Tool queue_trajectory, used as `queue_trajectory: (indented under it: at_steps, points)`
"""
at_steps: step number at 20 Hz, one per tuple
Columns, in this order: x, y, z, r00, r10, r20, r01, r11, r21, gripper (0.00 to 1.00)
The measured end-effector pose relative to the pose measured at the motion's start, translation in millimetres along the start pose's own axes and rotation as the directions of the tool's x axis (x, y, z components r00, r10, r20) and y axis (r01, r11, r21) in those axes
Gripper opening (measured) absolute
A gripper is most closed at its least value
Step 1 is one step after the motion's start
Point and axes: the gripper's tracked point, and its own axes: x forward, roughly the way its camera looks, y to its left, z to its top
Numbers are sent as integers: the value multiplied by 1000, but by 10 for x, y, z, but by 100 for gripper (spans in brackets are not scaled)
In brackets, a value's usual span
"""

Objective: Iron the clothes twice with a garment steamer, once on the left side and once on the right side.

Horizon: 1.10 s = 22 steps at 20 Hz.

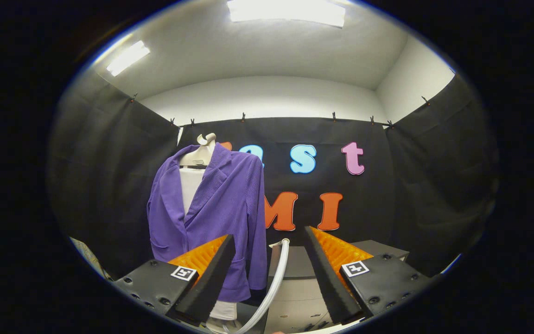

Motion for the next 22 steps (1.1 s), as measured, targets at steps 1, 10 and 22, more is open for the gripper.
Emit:
queue_trajectory:
  at_steps: [1,10,22]
  points:
    - [29,-8,7,1000,1,1,-1,1000,0,98]
    - [1133,-347,-118,991,-134,-30,133,991,-22,98]
    - [3508,-624,-317,940,-137,-311,131,991,-39,98]
